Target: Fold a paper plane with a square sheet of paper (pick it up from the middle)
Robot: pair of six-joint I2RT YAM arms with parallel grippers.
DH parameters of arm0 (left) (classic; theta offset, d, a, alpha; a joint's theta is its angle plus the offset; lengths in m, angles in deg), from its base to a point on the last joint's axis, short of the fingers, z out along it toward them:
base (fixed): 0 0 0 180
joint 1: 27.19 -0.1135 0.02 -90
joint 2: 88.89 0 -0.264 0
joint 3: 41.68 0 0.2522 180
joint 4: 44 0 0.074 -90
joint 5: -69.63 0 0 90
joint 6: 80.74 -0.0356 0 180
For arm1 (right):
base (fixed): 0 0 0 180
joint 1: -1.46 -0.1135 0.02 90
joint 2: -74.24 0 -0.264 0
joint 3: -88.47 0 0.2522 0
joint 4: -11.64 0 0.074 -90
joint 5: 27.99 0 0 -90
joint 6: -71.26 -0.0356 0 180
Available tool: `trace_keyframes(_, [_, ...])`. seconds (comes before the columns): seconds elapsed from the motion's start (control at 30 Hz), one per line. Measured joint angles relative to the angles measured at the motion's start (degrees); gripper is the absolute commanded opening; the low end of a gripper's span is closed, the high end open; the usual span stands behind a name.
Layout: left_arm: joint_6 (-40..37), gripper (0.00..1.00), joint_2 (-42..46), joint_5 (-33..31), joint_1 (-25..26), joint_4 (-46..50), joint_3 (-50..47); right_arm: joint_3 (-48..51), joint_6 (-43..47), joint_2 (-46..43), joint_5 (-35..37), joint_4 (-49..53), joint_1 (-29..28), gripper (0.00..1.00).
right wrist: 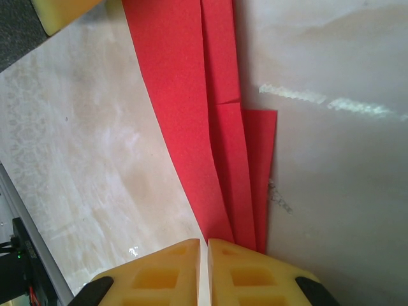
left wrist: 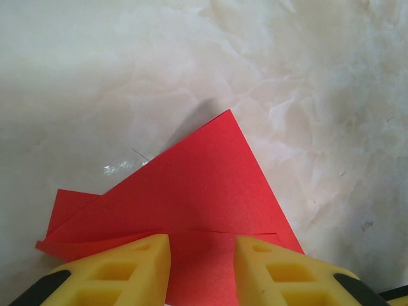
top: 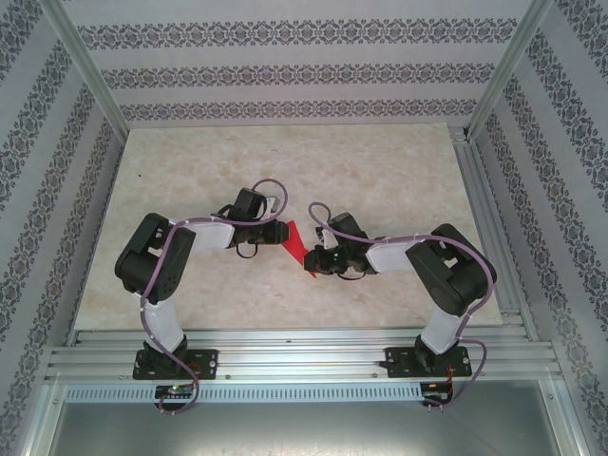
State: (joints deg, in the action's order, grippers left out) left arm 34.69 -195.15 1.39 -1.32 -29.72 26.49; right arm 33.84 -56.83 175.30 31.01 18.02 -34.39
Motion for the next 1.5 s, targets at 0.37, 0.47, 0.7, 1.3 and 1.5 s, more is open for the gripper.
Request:
trace_keyframes(0.37, [-1.03,0.31,-1.36,-0.07,0.0,2.29,2.4,0.37,0.09,-0.74,0.61,-0.09,-0.04,0.13])
trace_keyframes(0.47, [-1.03,0.28,-1.86,-0.07,-0.04,2.86,3.08,0.07,0.13,-1.42,1.31,1.05,-0.44,0.14])
trace_keyframes(0.7, [-1.03,0.26,-2.8,0.0,-0.52,3.02,4.04,-7.56,0.46,-1.09,2.89,5.68,-1.92,0.13])
trace_keyframes(1.3, [-0.48,0.31,-2.47,2.32,-0.74,3.89,4.83,-7.8,-0.13,5.25,3.08,1.46,-1.51,0.1])
trace_keyframes(1.5, [2.34,0.31,2.27,5.55,-0.28,1.53,1.16,-6.99,-1.81,5.38,2.6,-0.39,-1.49,0.08])
